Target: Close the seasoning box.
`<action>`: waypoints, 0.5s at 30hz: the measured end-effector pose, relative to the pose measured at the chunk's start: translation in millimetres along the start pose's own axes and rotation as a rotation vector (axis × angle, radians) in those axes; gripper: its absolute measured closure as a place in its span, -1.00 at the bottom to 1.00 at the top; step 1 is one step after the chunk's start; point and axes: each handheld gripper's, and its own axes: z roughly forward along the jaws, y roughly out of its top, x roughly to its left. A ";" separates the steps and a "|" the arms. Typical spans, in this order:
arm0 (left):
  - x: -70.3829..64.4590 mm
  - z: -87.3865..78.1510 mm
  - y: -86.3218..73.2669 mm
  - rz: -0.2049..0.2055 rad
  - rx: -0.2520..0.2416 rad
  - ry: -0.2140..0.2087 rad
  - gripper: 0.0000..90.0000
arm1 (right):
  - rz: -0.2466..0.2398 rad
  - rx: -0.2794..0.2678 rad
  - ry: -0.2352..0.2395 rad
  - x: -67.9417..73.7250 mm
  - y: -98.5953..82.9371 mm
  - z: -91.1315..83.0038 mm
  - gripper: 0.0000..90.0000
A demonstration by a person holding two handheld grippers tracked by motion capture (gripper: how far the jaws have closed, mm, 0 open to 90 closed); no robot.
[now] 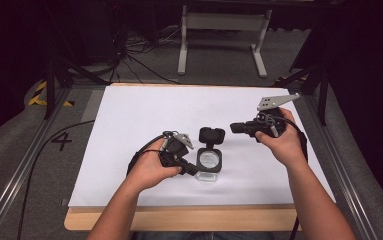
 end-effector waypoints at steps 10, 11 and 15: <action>3.9 10.2 -0.7 0.000 0.025 -0.017 1.00 | -0.014 0.012 0.000 3.0 22.4 20.2 1.00; 4.0 10.5 -0.7 0.001 0.029 -0.016 1.00 | -0.014 0.012 0.000 3.0 22.4 20.2 1.00; 5.3 13.7 -1.2 0.014 0.042 -0.015 1.00 | -0.010 0.039 -0.004 0.3 27.1 31.0 1.00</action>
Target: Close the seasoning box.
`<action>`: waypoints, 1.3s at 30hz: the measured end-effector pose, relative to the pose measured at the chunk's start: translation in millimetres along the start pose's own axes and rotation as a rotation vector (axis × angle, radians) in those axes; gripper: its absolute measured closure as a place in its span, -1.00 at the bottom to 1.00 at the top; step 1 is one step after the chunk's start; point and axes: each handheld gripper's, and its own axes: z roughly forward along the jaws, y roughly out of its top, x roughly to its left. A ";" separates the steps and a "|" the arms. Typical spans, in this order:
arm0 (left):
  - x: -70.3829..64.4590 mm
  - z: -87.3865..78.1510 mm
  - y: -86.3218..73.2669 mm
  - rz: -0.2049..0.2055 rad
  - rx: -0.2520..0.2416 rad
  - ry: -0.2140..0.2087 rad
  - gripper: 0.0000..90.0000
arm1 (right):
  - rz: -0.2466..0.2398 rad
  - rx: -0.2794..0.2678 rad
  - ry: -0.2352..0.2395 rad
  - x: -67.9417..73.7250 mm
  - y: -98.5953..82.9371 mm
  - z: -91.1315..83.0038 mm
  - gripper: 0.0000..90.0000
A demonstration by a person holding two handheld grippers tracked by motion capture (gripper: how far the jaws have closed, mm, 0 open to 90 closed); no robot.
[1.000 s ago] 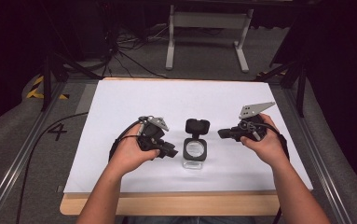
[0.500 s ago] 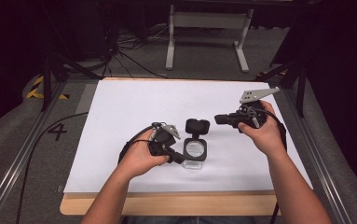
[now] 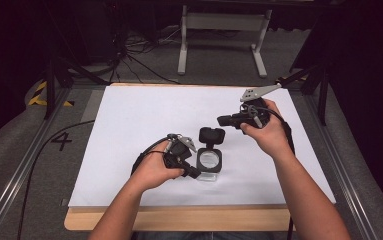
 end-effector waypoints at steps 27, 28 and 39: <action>6.0 7.8 -1.4 -0.021 0.028 0.026 1.00 | -0.016 0.063 0.034 10.6 -6.9 20.2 1.00; 6.0 7.7 -1.4 -0.020 0.029 0.029 1.00 | -0.018 0.063 0.042 13.1 -8.0 20.2 1.00; 5.1 10.0 -0.9 -0.005 0.028 0.022 0.99 | -0.044 0.091 0.078 32.1 -21.4 20.9 1.00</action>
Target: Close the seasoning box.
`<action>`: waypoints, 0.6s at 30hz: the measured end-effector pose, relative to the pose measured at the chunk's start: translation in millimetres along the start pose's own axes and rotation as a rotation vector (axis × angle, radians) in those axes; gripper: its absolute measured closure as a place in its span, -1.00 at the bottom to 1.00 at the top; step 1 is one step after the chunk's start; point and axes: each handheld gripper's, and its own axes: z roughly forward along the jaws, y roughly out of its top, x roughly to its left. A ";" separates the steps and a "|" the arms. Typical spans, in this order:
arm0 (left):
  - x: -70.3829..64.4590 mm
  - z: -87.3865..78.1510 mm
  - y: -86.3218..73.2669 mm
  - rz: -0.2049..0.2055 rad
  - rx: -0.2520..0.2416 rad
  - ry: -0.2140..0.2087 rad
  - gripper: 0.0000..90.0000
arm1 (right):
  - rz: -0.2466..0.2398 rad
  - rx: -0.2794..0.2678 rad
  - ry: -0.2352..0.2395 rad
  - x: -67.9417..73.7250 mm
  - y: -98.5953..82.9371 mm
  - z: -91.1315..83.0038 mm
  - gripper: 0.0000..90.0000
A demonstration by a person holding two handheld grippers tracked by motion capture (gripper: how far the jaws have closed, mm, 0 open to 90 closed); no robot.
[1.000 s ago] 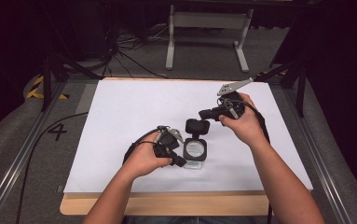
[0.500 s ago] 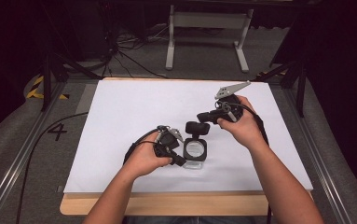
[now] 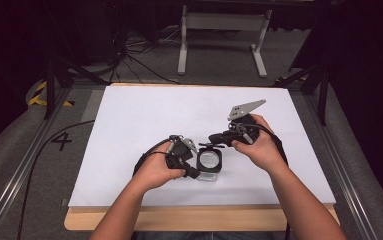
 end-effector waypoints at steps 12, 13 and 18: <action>-0.4 0.0 0.1 -0.005 0.003 -0.002 0.99 | 0.001 0.042 0.053 13.5 -21.4 12.1 1.00; -0.4 0.0 0.0 -0.005 0.003 -0.002 0.99 | 0.001 0.047 0.055 14.0 -23.2 13.9 1.00; 0.2 0.1 -1.0 -0.002 -0.003 -0.006 0.99 | 0.004 0.083 0.060 14.9 -31.0 22.1 1.00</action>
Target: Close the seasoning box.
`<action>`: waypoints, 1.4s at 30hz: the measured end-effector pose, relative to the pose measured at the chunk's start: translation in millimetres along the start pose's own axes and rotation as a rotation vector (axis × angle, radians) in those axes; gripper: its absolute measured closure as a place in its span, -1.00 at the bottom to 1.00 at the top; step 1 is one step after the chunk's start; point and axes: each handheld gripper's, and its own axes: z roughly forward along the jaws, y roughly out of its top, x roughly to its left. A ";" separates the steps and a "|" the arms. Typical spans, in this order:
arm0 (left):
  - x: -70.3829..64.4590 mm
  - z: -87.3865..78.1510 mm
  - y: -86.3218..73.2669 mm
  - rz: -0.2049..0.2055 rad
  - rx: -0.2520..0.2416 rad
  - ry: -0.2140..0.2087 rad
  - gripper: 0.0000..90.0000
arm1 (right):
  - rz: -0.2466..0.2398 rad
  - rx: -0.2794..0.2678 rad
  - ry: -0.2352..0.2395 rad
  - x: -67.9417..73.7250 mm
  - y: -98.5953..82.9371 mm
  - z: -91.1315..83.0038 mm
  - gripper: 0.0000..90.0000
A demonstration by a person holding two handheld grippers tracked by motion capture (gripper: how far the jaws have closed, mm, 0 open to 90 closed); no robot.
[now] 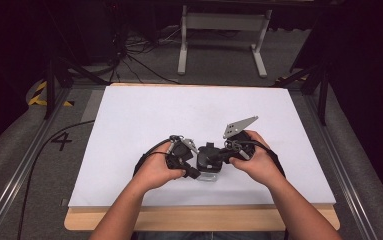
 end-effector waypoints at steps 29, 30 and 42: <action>2.9 -65.2 -33.0 -0.114 -0.193 0.149 0.89 | 0.077 -0.185 -0.124 -22.3 -3.8 -68.6 0.50; 3.8 -68.5 -35.6 -0.117 -0.209 0.159 0.89 | 0.095 -0.197 -0.148 -27.5 -8.4 -75.0 0.47; 31.2 -94.6 -65.3 -0.244 -0.284 0.307 0.86 | 0.223 -0.216 -0.303 -69.1 -53.5 -113.2 0.33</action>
